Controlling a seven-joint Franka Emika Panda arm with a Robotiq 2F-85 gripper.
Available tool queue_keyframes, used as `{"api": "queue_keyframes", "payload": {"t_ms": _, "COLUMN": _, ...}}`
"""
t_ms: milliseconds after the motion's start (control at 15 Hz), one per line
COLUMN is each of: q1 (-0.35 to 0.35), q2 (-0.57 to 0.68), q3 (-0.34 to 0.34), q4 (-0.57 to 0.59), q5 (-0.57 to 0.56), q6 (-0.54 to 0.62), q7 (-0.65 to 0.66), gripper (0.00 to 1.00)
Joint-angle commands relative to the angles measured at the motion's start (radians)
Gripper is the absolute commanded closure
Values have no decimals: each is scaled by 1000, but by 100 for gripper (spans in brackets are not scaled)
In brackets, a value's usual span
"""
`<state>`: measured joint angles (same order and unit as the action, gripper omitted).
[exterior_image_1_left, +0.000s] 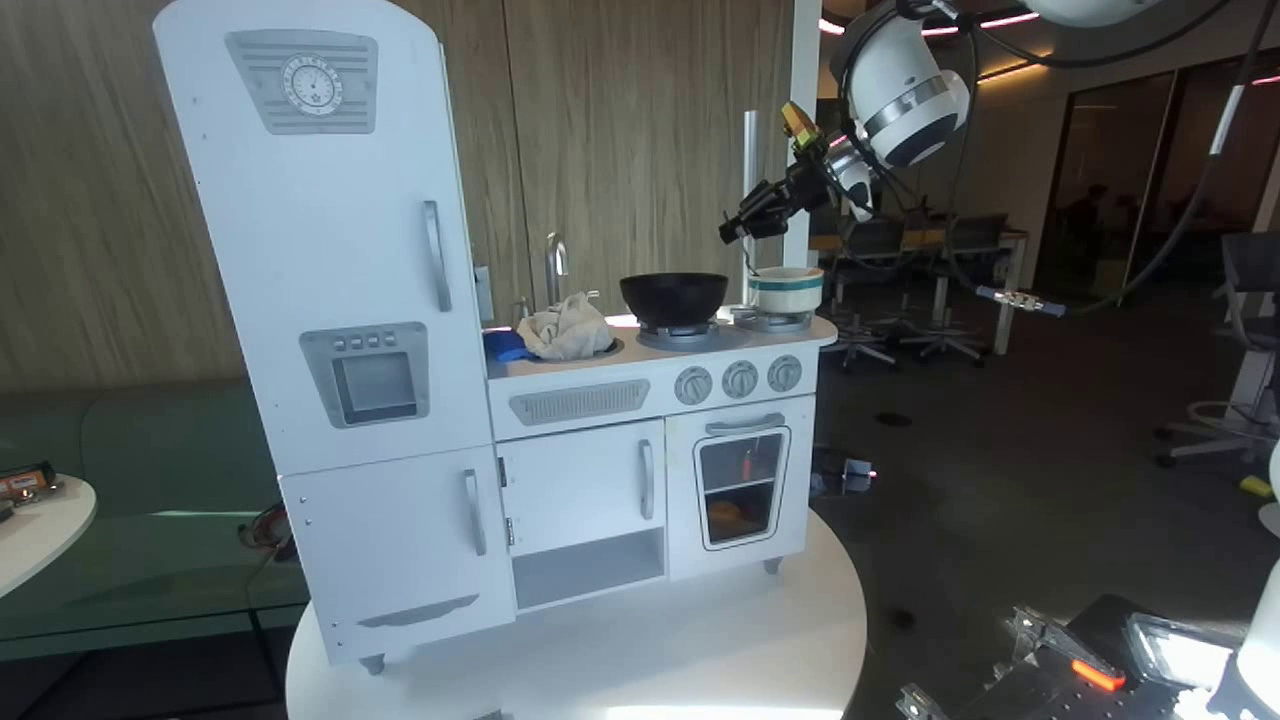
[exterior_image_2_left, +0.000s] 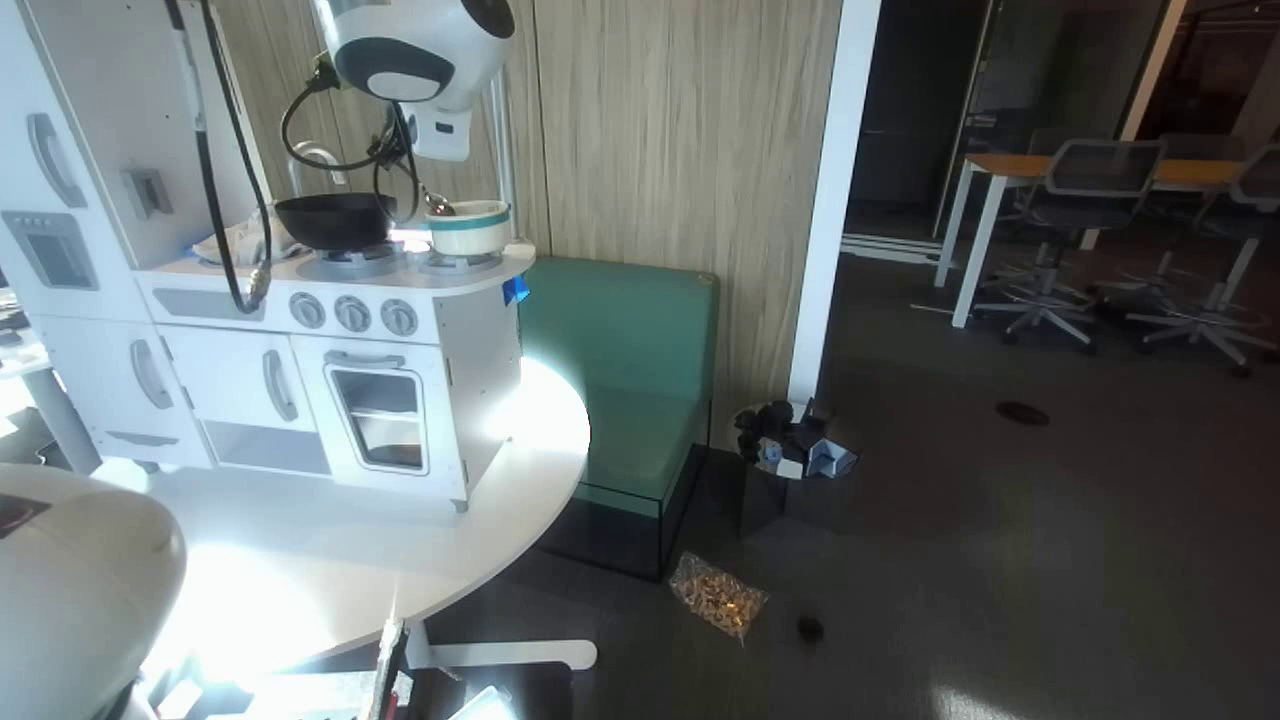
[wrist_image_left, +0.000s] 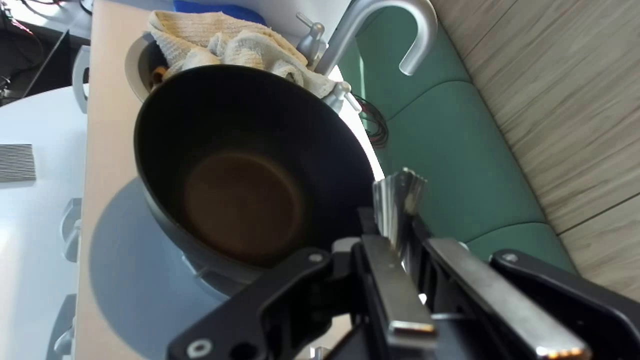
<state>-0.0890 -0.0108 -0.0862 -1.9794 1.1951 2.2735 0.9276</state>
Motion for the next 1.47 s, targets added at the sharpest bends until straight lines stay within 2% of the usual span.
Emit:
{"api": "queue_keyframes", "payload": {"t_ms": 0, "q1": 2, "q2": 24, "q3": 0, "q4": 41, "q5": 59, "q6": -36, "q7": -56, "gripper": 92}}
{"api": "queue_keyframes", "payload": {"t_ms": 267, "q1": 2, "q2": 17, "q3": 1, "q4": 43, "q5": 99, "q6": -47, "q7": -101, "gripper": 92}}
{"api": "queue_keyframes", "payload": {"t_ms": 800, "q1": -17, "q2": -30, "q3": -20, "q4": 15, "q5": 104, "q6": -15, "q7": -98, "gripper": 92}}
{"api": "queue_keyframes", "payload": {"t_ms": 1400, "q1": -40, "q2": -4, "q3": -45, "q4": -27, "q5": 190, "q6": -42, "q7": -109, "gripper": 92}}
